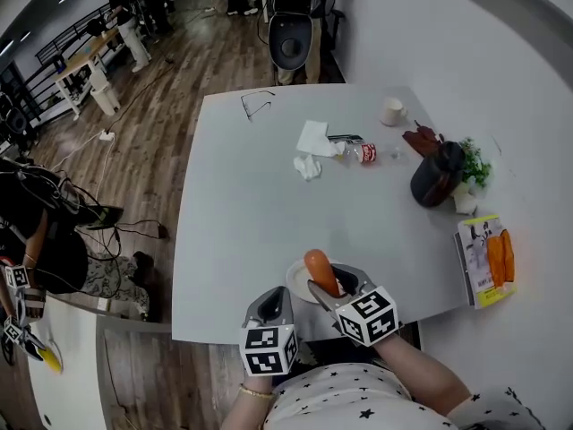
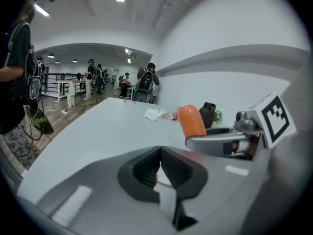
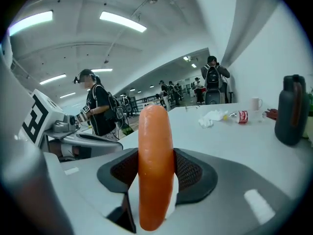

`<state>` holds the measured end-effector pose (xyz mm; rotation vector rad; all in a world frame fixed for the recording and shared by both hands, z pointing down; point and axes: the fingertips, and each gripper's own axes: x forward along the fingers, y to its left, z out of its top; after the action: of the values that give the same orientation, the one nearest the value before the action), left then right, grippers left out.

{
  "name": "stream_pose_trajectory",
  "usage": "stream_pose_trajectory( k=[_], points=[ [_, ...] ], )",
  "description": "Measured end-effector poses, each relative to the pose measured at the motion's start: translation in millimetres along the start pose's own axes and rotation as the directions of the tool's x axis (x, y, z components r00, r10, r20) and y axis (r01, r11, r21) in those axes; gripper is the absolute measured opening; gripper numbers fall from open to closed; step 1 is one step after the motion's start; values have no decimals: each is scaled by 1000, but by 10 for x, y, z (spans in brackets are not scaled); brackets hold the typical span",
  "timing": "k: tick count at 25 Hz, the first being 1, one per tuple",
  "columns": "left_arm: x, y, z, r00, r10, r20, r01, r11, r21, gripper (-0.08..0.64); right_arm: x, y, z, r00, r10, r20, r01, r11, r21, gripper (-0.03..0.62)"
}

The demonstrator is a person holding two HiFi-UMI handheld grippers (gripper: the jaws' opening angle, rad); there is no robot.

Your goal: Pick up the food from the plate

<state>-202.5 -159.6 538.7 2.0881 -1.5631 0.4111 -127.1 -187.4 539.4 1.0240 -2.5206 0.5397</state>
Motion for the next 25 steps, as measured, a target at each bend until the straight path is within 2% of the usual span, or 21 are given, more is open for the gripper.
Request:
stream_pose_trajectory(
  k=[6,25],
  points=[
    [-73,-99,-28,1000,-17,9,17,1000,23,8,-152,238,-62,998,-6,55,-1,992,126,216],
    [-235,-211,28,999,1,47,-2,1000,21,8,-352,330,62,995,-24,99,18,998,55,216]
  ],
)
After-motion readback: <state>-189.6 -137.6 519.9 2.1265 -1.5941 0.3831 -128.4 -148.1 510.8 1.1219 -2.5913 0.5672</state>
